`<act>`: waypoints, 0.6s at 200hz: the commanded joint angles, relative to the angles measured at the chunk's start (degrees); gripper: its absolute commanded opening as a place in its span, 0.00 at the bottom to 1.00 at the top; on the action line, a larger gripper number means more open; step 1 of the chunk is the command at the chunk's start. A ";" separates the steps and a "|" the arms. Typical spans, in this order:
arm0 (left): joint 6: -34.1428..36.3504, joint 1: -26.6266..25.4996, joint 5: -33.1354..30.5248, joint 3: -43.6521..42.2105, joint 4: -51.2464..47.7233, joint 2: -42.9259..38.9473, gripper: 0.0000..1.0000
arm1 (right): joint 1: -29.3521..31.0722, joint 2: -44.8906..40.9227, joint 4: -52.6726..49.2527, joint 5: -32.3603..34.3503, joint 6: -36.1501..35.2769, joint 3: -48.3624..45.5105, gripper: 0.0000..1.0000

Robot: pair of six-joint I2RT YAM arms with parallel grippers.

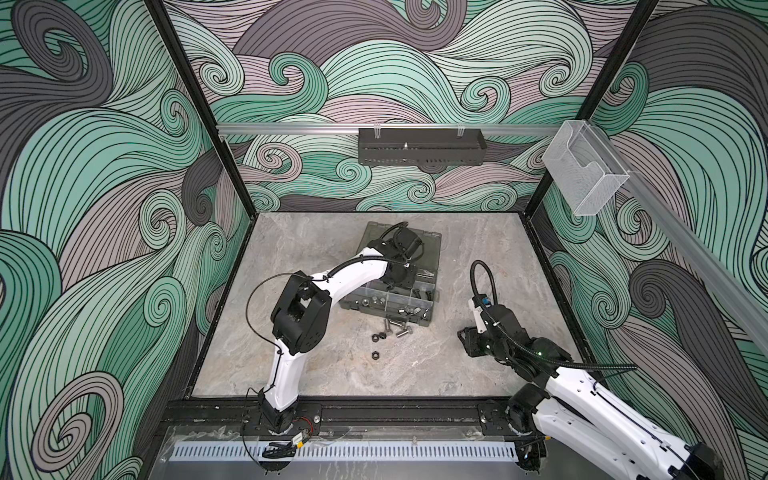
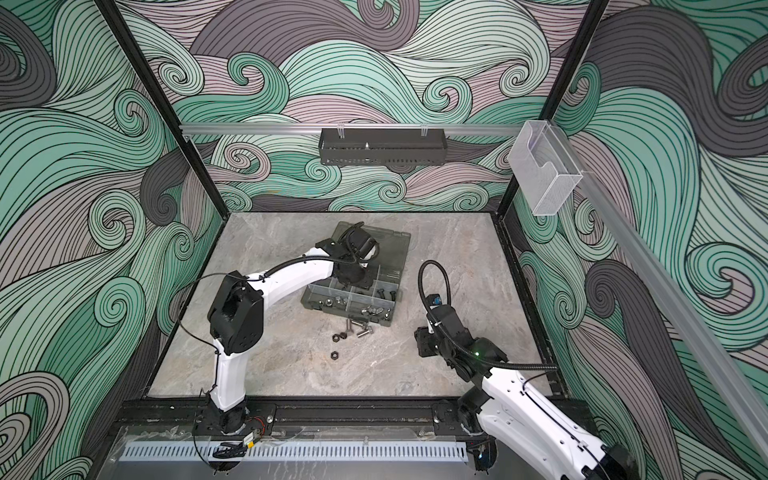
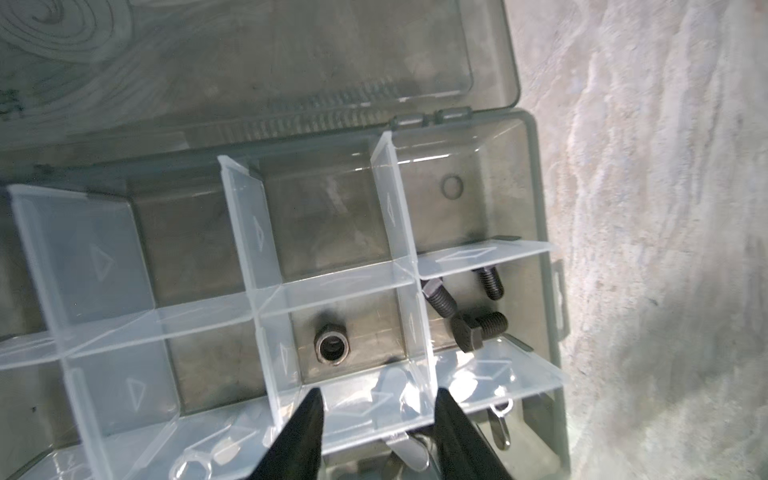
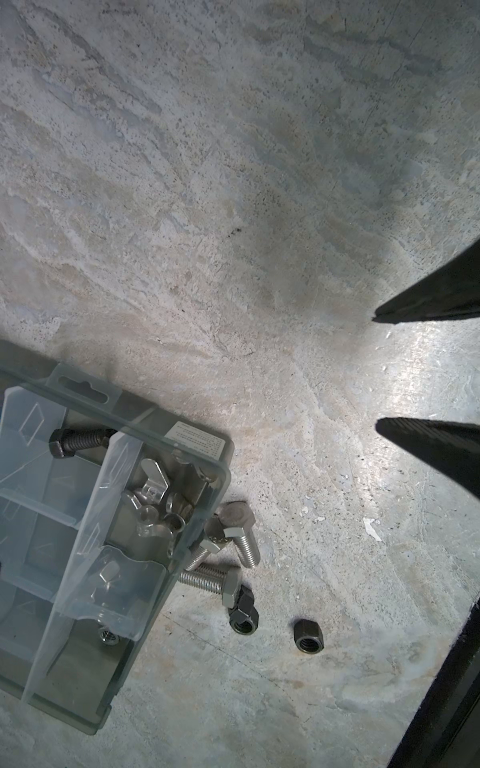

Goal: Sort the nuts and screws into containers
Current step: 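Move the left gripper back down to the black nuts by the box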

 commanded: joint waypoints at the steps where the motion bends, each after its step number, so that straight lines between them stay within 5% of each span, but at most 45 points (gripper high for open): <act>1: -0.18 0.49 0.97 -2.64 -0.53 -5.81 0.47 | -0.20 -0.10 -0.23 0.74 0.73 -0.49 0.39; 120: -3.82 -0.54 3.42 -38.38 4.06 -29.53 0.49 | -0.19 0.61 0.60 1.13 0.73 -1.10 0.39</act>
